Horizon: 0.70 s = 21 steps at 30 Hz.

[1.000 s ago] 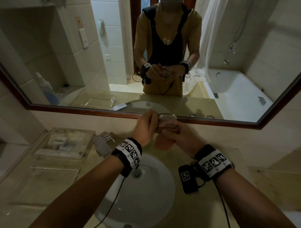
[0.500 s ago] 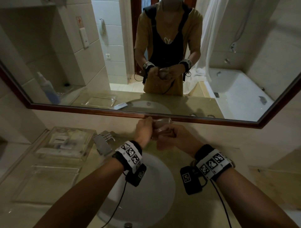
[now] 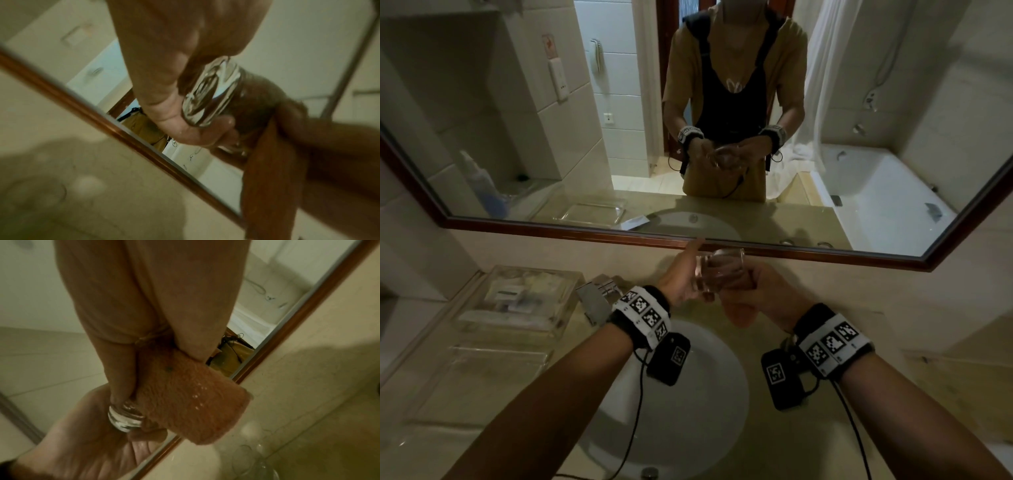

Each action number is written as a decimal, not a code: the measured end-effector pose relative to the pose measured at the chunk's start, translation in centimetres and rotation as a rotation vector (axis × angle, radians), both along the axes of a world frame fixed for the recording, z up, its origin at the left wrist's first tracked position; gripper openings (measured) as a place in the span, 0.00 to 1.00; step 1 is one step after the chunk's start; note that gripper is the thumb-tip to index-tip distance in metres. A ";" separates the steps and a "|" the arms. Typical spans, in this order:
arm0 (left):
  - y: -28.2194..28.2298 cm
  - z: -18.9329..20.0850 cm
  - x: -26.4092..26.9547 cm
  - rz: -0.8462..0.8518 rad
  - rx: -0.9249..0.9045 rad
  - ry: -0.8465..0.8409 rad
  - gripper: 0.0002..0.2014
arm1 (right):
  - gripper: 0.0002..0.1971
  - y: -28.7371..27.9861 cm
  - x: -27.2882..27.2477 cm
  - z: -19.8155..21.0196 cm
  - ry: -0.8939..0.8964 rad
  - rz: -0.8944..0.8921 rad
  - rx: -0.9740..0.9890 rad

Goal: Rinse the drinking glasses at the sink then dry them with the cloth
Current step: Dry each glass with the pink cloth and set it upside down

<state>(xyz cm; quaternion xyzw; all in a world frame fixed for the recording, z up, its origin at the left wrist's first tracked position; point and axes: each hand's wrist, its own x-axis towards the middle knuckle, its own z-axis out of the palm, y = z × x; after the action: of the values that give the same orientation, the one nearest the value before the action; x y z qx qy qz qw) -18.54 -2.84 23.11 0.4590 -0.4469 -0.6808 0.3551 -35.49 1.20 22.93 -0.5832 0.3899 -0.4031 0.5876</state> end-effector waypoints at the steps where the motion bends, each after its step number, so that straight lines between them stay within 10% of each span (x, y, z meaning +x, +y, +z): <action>1: 0.0 0.1 0.0 0.020 0.025 -0.011 0.22 | 0.23 0.0 0.0 -0.1 0.026 0.000 -0.013; 12: 1.0 -1.3 -1.2 0.370 -0.655 -0.376 0.20 | 0.07 -0.4 1.1 0.3 -0.020 -0.334 -0.030; 21: -0.3 -0.4 -0.8 0.339 -0.400 -0.225 0.17 | 0.22 0.2 0.7 -0.1 0.218 -0.242 -0.260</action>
<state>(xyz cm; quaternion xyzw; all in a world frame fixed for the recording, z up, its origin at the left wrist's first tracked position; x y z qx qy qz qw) -19.34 -3.11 22.72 0.5208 -0.5255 -0.4548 0.4956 -34.77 1.38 22.88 -0.6433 0.4629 -0.4522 0.4091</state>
